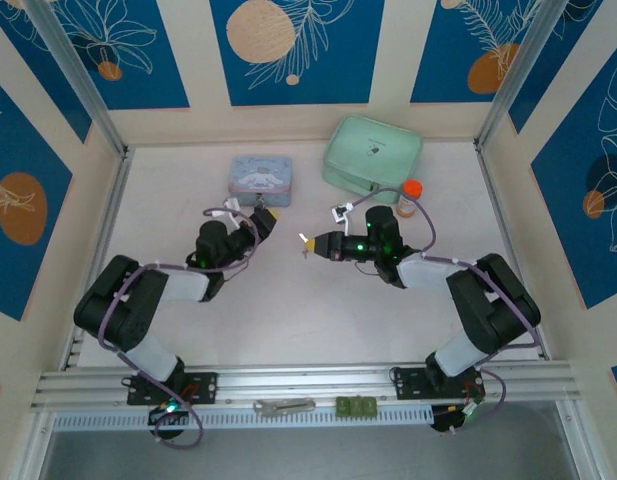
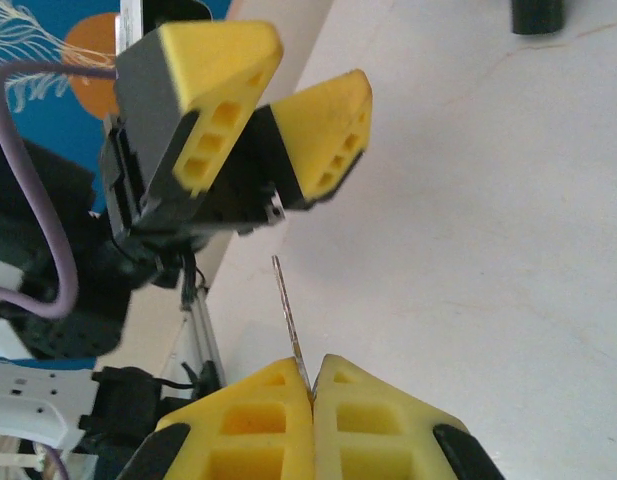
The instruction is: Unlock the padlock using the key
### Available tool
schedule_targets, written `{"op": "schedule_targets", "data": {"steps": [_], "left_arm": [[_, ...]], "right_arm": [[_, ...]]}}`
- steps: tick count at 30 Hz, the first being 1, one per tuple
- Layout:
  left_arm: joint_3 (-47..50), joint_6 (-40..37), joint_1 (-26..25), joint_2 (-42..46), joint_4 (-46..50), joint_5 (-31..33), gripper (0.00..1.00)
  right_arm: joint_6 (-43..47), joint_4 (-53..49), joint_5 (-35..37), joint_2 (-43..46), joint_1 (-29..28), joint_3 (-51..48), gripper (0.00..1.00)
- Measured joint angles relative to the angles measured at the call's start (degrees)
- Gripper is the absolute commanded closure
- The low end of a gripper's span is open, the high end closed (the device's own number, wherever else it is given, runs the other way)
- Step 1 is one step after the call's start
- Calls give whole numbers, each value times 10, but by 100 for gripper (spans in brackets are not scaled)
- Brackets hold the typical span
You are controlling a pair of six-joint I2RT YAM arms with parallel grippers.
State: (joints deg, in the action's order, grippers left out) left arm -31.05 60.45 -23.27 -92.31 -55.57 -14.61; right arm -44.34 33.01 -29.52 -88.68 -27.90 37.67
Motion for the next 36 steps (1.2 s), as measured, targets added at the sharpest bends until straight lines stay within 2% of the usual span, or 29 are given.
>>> {"op": "schedule_targets", "data": {"steps": [4, 9, 15, 23, 36], "left_arm": [[-42, -57, 31, 0, 130, -12, 41], [-102, -146, 46, -6, 280, -8, 41], [-176, -231, 59, -44, 395, 22, 42], [-262, -305, 70, -132, 461, 44, 43], [-335, -343, 73, -213, 470, 48, 48]], "right_arm": [[39, -74, 28, 10, -8, 21, 100], [75, -143, 59, 18, -18, 46, 100], [91, -182, 85, 20, -18, 50, 100], [95, -195, 92, 21, -18, 50, 100], [95, -194, 97, 34, -21, 49, 100]]}}
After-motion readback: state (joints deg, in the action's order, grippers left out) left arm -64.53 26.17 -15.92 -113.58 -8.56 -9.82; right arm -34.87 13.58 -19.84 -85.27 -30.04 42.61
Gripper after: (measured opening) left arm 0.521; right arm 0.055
